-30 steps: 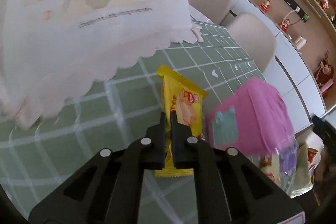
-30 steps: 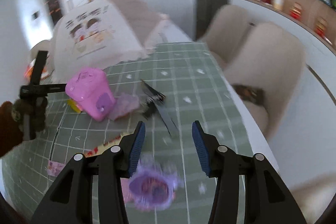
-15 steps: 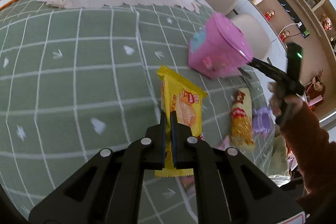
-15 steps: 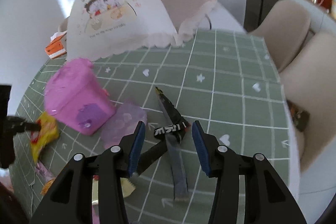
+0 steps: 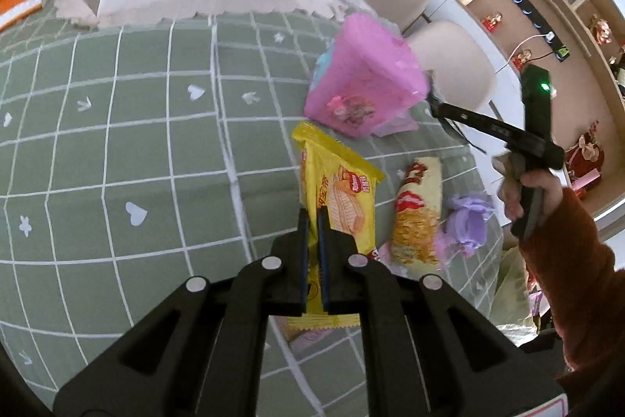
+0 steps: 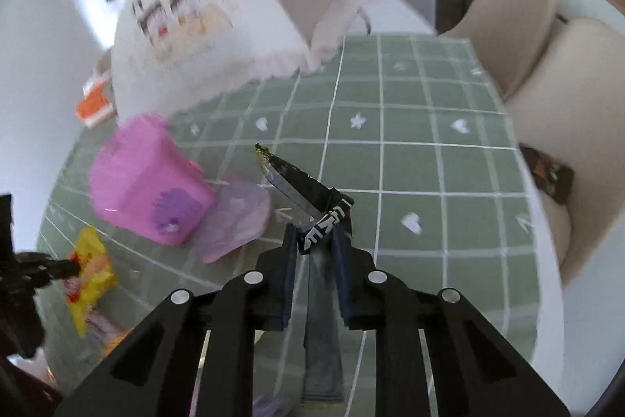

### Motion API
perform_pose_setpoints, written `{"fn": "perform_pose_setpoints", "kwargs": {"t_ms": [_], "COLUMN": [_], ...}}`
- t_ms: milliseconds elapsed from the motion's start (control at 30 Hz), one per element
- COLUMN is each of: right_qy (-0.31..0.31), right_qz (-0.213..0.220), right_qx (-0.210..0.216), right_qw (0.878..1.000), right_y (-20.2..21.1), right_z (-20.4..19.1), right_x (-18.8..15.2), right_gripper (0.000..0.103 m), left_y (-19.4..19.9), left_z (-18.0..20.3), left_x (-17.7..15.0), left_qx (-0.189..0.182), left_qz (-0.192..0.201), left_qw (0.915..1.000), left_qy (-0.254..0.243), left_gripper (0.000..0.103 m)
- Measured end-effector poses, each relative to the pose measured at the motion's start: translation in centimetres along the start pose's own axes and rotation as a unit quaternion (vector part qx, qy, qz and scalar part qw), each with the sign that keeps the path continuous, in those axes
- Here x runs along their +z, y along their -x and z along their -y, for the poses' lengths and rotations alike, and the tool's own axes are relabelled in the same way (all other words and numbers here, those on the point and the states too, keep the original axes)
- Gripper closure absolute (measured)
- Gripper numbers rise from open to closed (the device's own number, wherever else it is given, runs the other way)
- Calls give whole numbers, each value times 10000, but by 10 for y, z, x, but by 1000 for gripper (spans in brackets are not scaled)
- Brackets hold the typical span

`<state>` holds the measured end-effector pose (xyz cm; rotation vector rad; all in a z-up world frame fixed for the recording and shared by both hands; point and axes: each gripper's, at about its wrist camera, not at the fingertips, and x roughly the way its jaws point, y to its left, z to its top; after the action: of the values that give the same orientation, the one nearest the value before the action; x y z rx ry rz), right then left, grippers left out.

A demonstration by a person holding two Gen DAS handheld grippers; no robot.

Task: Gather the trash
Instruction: 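Carry both items to the bin and open the left tool to drop the biscuit packet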

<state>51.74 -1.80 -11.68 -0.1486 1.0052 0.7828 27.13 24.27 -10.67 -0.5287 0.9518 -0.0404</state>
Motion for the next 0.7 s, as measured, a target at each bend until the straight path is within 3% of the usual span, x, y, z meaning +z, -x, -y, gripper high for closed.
{"fn": "perform_pose_setpoints", "kwargs": {"t_ms": [300,500,700], "right_qy": [277,426,414], "right_qz": [504,914,1276], "right_qx": [-283,-513,-854], "right_qw": [9979,9936,9873], "right_y": [113,197,275], "right_z": [-47,-77,-79], "right_x": [-41,-92,-149], "right_gripper": [84,84,84], "left_y": [55,90,104], "left_z": [45,92,150], "left_x": [-11,-29,-44], "left_qx": [-38,-141,-360], "left_qz": [656,977,1096], "left_qw": [9978,9944,9905], "left_qy": [-126,-388,-743], "left_gripper": [99,99,99]}}
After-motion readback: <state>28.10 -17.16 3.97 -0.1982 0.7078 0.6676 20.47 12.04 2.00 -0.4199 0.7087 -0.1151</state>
